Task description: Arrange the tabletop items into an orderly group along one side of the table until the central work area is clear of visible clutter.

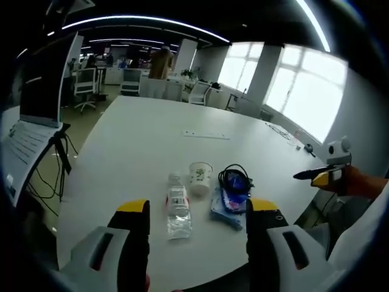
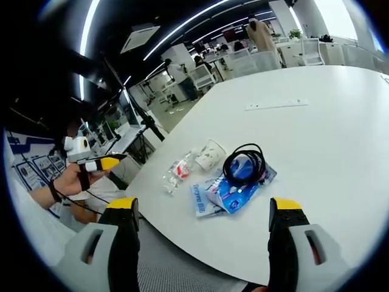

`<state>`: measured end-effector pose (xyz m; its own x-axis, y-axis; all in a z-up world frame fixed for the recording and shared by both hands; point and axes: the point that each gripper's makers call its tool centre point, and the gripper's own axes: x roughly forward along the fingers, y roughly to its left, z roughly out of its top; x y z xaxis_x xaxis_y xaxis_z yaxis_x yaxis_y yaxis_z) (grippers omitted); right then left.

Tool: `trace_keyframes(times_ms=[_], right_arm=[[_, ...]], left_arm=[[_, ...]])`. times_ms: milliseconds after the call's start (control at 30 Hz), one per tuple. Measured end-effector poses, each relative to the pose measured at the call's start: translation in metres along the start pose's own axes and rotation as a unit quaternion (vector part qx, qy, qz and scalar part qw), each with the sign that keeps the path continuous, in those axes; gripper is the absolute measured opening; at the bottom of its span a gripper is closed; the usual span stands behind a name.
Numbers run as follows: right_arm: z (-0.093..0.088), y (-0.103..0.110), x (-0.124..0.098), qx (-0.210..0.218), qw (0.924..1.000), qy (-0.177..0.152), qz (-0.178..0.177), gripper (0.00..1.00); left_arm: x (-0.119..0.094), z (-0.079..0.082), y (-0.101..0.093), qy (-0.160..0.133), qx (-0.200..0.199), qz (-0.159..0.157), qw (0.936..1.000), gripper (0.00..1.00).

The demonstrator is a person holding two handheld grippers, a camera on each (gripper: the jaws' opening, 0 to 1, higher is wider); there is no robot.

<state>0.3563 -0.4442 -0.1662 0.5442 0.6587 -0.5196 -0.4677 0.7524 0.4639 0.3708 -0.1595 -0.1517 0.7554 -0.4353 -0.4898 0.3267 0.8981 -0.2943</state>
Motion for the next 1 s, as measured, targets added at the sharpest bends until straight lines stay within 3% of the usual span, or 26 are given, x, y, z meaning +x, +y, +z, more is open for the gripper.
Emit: trace_keyframes(times_ms=[500,1000], right_arm=[[-0.003,-0.005,-0.002,0.005,1.0000,0.000,-0.007,0.88],[-0.007,-0.005,-0.005,0.008,0.9999,0.003,-0.014,0.88]], left_arm=[[0.010,-0.004,0.003,0.012,0.004,-0.005,0.9999,0.64],[0.035,-0.004,0.001,0.025,0.013,-0.022,0.9994,0.63]])
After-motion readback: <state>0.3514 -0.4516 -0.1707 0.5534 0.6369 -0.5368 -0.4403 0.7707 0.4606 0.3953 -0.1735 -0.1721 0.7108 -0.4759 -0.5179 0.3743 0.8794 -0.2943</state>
